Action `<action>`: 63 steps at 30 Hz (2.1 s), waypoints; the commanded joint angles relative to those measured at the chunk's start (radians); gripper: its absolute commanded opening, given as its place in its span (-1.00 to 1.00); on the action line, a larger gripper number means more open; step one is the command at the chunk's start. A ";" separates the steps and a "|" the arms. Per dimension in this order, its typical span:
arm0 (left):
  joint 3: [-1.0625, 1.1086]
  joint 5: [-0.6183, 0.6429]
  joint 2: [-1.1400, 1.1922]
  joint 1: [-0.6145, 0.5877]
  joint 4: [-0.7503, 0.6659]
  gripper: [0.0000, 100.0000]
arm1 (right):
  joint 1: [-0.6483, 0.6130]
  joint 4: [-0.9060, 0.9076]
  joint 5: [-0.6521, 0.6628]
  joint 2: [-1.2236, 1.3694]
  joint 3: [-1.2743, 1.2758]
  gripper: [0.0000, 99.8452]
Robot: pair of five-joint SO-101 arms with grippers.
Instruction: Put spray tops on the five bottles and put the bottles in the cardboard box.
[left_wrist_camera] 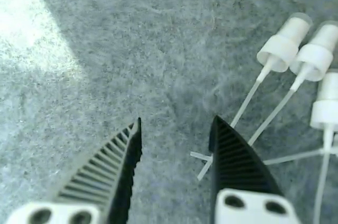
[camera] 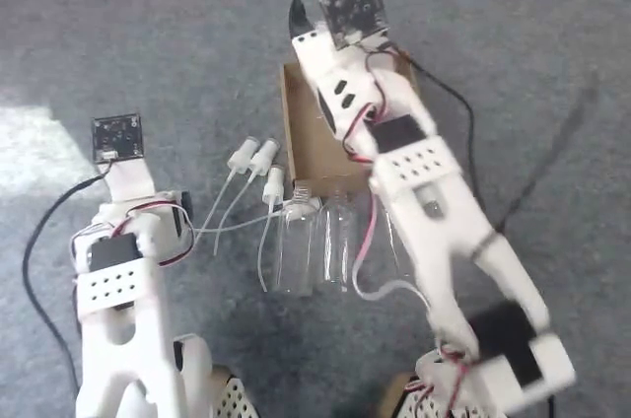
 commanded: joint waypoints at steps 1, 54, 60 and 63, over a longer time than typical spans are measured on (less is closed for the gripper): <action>-0.005 -0.003 -0.031 0.006 -0.031 -0.61 | 0.004 0.340 0.008 -0.288 -0.066 -0.43; 0.010 -0.003 -0.023 0.008 -0.032 -0.61 | 0.562 0.875 0.021 -0.232 0.654 -0.97; 0.001 -0.028 -0.023 0.005 -0.029 -0.62 | 0.839 0.877 0.308 -0.232 0.652 -0.99; -0.036 -0.098 -0.017 0.005 -0.018 -0.62 | 0.980 0.877 0.451 -0.232 0.652 -0.99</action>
